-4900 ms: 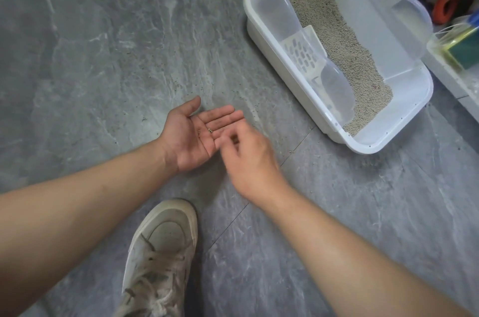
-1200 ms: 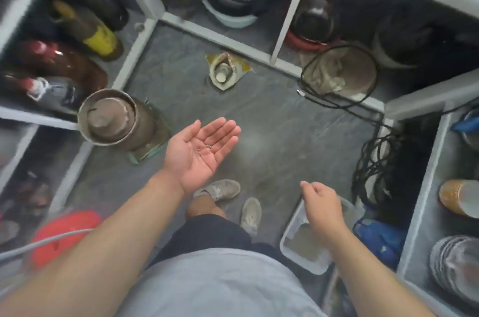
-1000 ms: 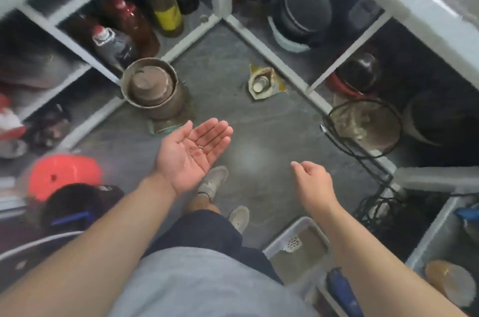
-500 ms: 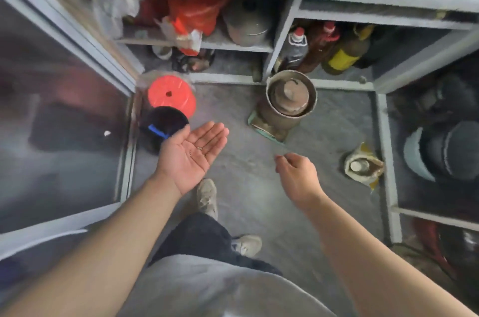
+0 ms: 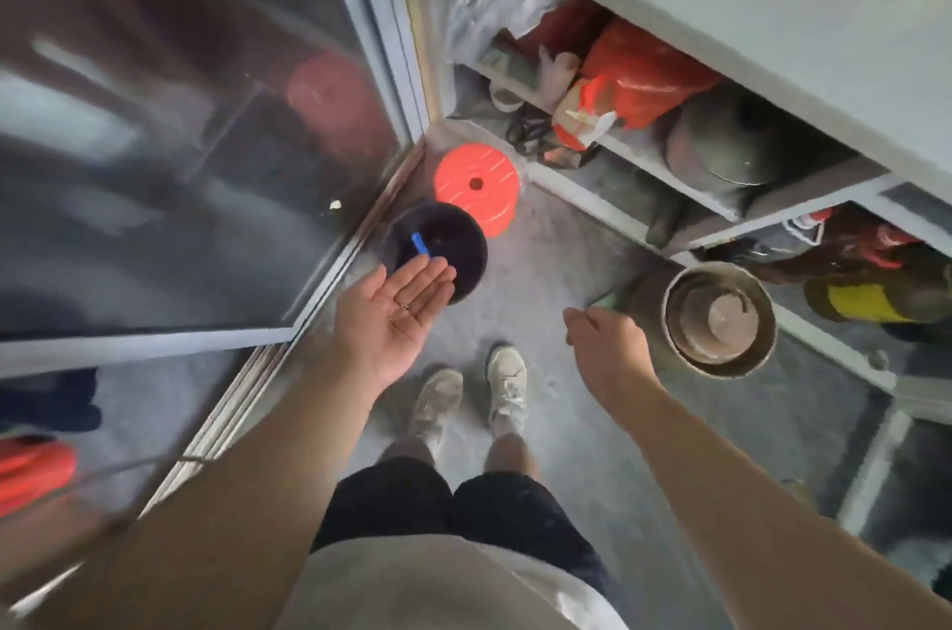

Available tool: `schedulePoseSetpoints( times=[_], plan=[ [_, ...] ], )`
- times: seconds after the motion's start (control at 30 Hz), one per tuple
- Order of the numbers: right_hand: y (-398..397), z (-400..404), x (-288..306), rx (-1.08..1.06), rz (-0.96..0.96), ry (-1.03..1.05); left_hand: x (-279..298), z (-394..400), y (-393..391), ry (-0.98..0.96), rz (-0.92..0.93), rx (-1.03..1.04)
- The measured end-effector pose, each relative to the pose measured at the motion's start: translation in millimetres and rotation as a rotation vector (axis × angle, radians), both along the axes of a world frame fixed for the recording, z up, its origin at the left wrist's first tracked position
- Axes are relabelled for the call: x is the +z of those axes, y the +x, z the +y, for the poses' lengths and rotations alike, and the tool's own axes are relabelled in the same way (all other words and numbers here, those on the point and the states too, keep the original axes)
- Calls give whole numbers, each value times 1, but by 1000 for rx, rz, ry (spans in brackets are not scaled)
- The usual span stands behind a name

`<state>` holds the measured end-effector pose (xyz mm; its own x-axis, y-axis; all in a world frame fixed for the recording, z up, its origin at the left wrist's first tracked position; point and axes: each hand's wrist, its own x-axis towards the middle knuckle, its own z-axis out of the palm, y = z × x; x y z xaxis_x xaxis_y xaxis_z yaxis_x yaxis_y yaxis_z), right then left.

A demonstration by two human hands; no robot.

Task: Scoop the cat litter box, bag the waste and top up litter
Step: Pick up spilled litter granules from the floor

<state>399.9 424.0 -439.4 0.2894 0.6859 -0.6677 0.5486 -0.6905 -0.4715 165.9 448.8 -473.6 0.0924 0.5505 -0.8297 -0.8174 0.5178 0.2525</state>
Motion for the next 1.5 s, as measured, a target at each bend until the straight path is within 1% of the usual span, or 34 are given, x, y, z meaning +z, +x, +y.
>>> schedulePoseSetpoints(
  times=[0.23,0.4,0.7,0.87,1.03,1.17,1.23,1.3,1.33,1.4,1.43,1.5],
  plan=[
    [-26,76,-65,265,12,-33,-58,25,-1,-29,-6,198],
    [-47,111,-129,348,1,-66,-122,36,-15,-93,-23,265],
    [-63,151,-230,321,-33,-118,-235,56,-32,-184,5,255],
    [-67,154,-267,315,-22,-132,-278,67,-31,-265,49,244],
    [-77,146,-286,300,25,-158,-295,78,-31,-287,1,241],
    [-93,140,-280,339,60,-102,-292,84,-32,-261,-27,211],
    [-113,136,-269,343,152,17,-290,86,-32,-236,-36,200],
    [-138,129,-260,430,286,118,-289,87,-27,-202,-63,199],
    [-151,124,-261,503,344,127,-288,87,-24,-180,-56,187],
    [-173,119,-278,637,387,34,-291,89,-20,-171,-16,130],
    [-178,120,-289,710,346,-18,-291,87,-22,-190,7,120],
    [-181,128,-309,687,285,-98,-288,82,-31,-131,-103,131]
  ],
)
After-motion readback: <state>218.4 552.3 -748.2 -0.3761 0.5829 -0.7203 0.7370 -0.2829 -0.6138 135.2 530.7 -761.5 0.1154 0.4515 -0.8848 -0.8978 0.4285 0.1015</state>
